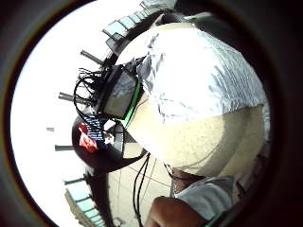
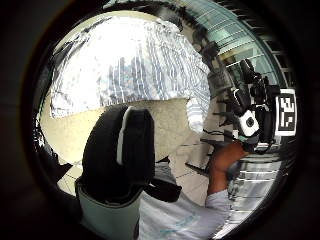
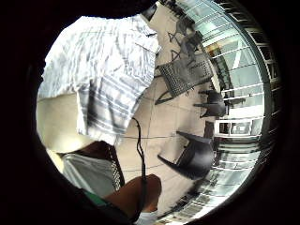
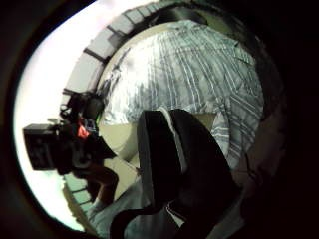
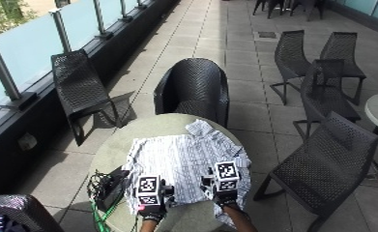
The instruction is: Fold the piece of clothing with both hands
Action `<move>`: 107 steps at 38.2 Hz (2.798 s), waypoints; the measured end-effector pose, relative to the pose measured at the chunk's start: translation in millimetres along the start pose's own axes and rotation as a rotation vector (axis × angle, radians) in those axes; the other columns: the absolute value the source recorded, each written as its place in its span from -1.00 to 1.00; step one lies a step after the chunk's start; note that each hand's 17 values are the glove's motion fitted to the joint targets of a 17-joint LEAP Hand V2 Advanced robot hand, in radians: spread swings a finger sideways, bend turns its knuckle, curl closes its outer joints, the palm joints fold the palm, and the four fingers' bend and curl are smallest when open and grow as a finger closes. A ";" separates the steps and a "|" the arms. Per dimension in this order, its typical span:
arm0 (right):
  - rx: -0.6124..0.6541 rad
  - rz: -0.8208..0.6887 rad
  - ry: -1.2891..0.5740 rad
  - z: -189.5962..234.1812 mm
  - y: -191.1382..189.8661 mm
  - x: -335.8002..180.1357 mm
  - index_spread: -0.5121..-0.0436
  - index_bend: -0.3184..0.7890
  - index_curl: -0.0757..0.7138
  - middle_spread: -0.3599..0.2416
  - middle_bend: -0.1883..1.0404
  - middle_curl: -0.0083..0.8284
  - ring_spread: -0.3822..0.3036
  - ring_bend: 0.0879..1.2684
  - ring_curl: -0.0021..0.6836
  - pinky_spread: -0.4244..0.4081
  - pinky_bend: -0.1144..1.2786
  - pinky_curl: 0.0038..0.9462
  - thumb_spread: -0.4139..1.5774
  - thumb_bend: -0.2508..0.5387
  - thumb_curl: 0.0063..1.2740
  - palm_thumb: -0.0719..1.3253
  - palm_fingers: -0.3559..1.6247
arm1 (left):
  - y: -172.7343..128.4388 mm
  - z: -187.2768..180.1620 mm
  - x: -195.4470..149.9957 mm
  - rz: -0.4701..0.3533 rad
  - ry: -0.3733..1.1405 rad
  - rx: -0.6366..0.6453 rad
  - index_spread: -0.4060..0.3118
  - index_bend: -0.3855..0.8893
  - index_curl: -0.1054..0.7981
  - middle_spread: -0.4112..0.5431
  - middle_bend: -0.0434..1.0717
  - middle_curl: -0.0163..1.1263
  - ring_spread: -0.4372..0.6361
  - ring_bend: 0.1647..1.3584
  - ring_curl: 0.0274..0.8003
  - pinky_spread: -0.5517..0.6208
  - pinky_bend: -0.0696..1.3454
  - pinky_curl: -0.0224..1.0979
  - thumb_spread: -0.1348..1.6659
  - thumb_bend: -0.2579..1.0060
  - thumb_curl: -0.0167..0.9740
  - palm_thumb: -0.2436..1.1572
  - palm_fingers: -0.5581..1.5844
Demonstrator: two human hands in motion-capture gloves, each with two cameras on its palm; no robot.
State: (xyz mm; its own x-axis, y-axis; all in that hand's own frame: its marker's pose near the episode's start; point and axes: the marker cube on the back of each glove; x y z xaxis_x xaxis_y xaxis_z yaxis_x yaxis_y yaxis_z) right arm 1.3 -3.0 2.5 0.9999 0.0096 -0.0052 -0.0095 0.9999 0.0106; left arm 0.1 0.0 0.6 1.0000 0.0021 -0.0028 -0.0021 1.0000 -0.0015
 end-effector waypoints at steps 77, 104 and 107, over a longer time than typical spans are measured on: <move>-0.267 -0.378 -0.204 32.8 -17.7 29.0 -0.14 -0.21 0.05 -0.59 0.08 0.09 -0.57 0.19 0.27 -0.65 -0.15 -0.21 0.76 0.18 -0.53 0.48 0.79 | -0.2 4.2 -48.7 0.255 0.021 -0.144 -0.78 -0.06 0.10 -0.89 -0.07 -0.13 -0.89 0.03 -0.02 -0.54 -0.32 -0.41 0.53 -0.42 -0.23 0.41 0.77; -0.203 0.003 0.196 51.8 -249.9 -20.9 -0.13 -0.04 0.23 -0.47 0.43 0.38 -0.49 0.46 0.62 -0.71 0.13 -0.02 0.83 -0.05 -0.66 0.36 0.72 | -208.8 11.7 -51.2 -0.062 -0.241 0.012 -0.85 0.02 0.32 -0.88 0.09 -0.01 -0.89 0.31 0.30 -0.66 -0.22 -0.18 0.66 -0.46 -0.28 0.53 0.73; -0.156 0.015 0.108 41.0 -231.6 -13.5 -0.14 -0.03 0.26 -0.47 0.44 0.39 -0.50 0.46 0.64 -0.71 0.13 -0.02 0.83 -0.06 -0.67 0.36 0.72 | -200.0 7.4 -52.0 -0.084 -0.203 -0.011 -0.86 0.04 0.34 -0.88 0.10 0.00 -0.89 0.30 0.32 -0.66 -0.22 -0.16 0.66 -0.46 -0.29 0.54 0.73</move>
State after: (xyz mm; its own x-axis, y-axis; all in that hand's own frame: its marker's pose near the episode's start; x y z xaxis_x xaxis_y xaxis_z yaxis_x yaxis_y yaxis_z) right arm -9.8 -235.1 41.1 0.9933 0.0169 -0.1140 -0.0333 0.9891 -0.1435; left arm -51.5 -200.1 8.4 0.9766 -0.0800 0.1994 0.0824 0.9966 -0.0038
